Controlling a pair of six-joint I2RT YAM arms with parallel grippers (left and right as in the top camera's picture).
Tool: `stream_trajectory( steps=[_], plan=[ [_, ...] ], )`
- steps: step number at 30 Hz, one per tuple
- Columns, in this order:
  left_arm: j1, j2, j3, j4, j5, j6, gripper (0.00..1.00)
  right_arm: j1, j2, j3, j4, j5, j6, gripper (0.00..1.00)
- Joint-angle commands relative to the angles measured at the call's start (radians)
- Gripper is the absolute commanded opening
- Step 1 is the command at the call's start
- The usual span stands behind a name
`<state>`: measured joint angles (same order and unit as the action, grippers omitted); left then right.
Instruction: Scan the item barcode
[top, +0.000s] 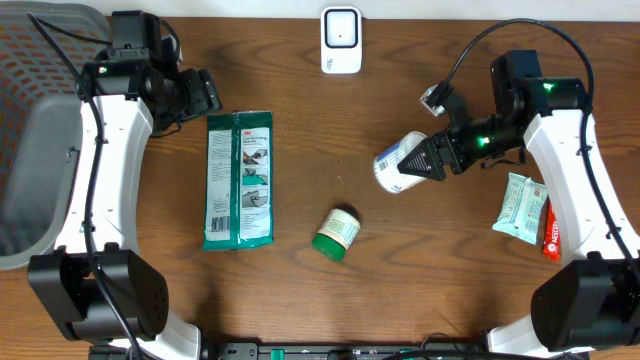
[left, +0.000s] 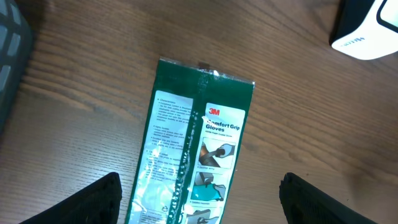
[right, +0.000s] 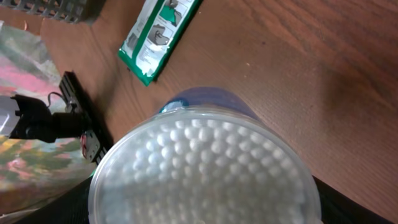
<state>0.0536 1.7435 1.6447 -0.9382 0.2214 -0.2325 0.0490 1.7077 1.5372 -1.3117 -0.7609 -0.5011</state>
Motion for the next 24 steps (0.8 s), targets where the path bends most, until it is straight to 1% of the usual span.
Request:
stream_trajectory(
  steps=[1, 3, 6, 12, 15, 18, 24],
  plan=[
    [0.003, 0.005, -0.001, -0.003, -0.010, 0.002, 0.81, -0.005, -0.018, 0.016, 0.017, 0.017, 0.057, 0.01],
    [0.003, 0.005, -0.001, -0.003, -0.010, 0.002, 0.81, 0.002, -0.018, 0.025, 0.018, 0.088, 0.116, 0.01],
    [0.003, 0.005, -0.001, -0.003, -0.010, 0.002, 0.81, 0.021, -0.018, 0.057, 0.014, 0.187, 0.143, 0.01],
    [0.003, 0.005, -0.001, -0.003, -0.010, 0.002, 0.81, 0.100, -0.018, 0.197, 0.018, 0.230, 0.146, 0.01],
    [0.003, 0.005, -0.001, -0.003, -0.010, 0.002, 0.81, 0.139, -0.010, 0.294, -0.003, 0.312, 0.208, 0.01],
    [0.003, 0.005, -0.001, -0.003, -0.010, 0.002, 0.81, 0.163, 0.023, 0.428, -0.076, 0.399, 0.238, 0.01],
    [0.003, 0.005, -0.001, -0.003, -0.010, 0.002, 0.81, 0.183, 0.169, 0.745, -0.244, 0.447, 0.293, 0.01]
  ],
)
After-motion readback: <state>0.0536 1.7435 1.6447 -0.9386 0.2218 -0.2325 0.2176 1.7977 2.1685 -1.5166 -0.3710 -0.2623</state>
